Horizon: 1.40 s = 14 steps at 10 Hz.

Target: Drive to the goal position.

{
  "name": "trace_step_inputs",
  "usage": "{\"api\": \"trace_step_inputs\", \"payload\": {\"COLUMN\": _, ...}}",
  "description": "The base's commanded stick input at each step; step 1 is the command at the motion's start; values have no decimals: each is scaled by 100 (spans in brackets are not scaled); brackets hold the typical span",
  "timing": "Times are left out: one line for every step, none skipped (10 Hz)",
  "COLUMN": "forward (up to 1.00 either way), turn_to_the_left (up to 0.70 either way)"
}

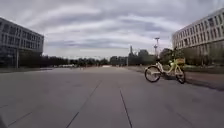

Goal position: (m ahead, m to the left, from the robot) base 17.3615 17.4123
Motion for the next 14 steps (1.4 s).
{"api": "trace_step_inputs", "payload": {"forward": 85, "turn_to_the_left": 0}}
{"api": "trace_step_inputs", "payload": {"forward": 85, "turn_to_the_left": 0}}
{"api": "trace_step_inputs", "payload": {"forward": 85, "turn_to_the_left": 0}}
{"api": "trace_step_inputs", "payload": {"forward": 85, "turn_to_the_left": 0}}
{"api": "trace_step_inputs", "payload": {"forward": 85, "turn_to_the_left": 0}}
{"api": "trace_step_inputs", "payload": {"forward": 85, "turn_to_the_left": 0}}
{"api": "trace_step_inputs", "payload": {"forward": 85, "turn_to_the_left": 0}}
{"api": "trace_step_inputs", "payload": {"forward": 85, "turn_to_the_left": 0}}
{"api": "trace_step_inputs", "payload": {"forward": 85, "turn_to_the_left": 0}}
{"api": "trace_step_inputs", "payload": {"forward": 85, "turn_to_the_left": 0}}
{"api": "trace_step_inputs", "payload": {"forward": 85, "turn_to_the_left": 0}}
{"api": "trace_step_inputs", "payload": {"forward": 85, "turn_to_the_left": 0}}
{"api": "trace_step_inputs", "payload": {"forward": 85, "turn_to_the_left": 0}}
{"api": "trace_step_inputs", "payload": {"forward": 85, "turn_to_the_left": 0}}
